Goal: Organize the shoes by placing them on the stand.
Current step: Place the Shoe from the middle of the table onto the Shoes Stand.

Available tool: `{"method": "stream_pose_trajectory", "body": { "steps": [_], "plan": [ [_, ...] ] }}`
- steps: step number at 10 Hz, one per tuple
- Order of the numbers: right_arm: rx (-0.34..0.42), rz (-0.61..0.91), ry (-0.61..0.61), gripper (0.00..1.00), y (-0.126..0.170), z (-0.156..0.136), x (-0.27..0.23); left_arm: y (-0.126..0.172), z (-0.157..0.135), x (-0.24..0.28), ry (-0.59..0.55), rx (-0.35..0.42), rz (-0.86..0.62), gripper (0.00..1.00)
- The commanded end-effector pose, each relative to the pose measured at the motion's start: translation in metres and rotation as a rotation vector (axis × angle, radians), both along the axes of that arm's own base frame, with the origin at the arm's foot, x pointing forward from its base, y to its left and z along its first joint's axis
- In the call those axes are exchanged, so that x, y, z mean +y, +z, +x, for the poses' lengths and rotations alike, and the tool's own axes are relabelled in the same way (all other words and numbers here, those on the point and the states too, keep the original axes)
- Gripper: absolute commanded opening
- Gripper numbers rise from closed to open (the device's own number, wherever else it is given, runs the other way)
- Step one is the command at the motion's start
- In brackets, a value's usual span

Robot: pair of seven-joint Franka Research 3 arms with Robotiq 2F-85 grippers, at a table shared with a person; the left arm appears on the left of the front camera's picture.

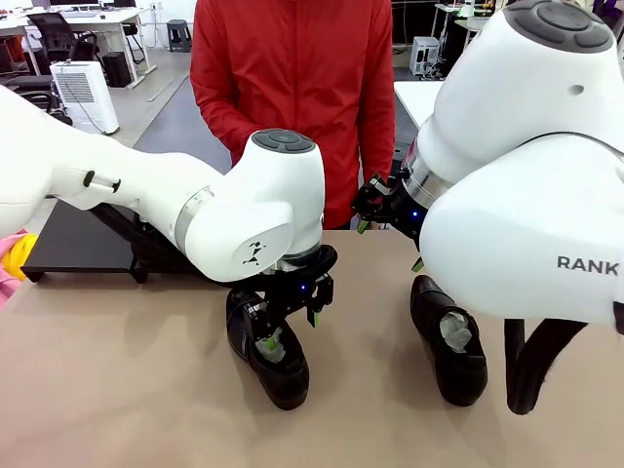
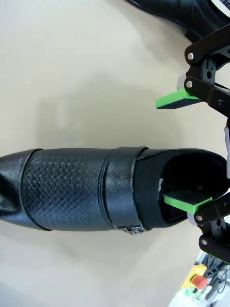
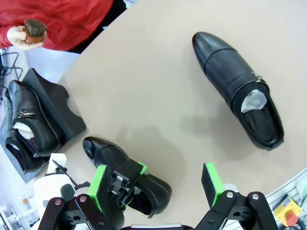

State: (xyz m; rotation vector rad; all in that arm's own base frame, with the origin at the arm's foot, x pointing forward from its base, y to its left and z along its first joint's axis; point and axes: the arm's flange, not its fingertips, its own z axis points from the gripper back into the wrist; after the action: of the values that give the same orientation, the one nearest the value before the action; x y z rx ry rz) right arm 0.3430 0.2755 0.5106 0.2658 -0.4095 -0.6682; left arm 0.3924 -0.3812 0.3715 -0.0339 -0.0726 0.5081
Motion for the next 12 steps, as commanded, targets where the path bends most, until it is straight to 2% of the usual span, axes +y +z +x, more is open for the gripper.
{"method": "stream_pose_trajectory", "body": {
  "steps": [1, 3, 4, 8, 12],
  "plan": [
    [0.004, 0.005, 0.024, 1.00, 0.003, 0.004, 0.000, -0.001, 0.008, -0.007, 0.027, 0.004, 0.003, 0.87],
    [0.004, 0.005, 0.024, 1.00, 0.003, 0.004, 0.000, -0.006, 0.012, -0.007, 0.032, 0.049, 0.033, 0.87],
    [0.004, 0.005, 0.024, 1.00, 0.003, 0.004, 0.000, -0.006, 0.012, -0.007, 0.023, 0.050, 0.035, 0.73],
    [0.004, 0.005, 0.024, 1.00, 0.003, 0.004, 0.000, -0.008, 0.012, -0.008, 0.030, 0.061, 0.035, 0.00],
    [0.004, 0.005, 0.024, 1.00, 0.003, 0.004, 0.000, -0.014, 0.016, -0.002, 0.051, 0.091, 0.064, 0.00]
  ]
}}
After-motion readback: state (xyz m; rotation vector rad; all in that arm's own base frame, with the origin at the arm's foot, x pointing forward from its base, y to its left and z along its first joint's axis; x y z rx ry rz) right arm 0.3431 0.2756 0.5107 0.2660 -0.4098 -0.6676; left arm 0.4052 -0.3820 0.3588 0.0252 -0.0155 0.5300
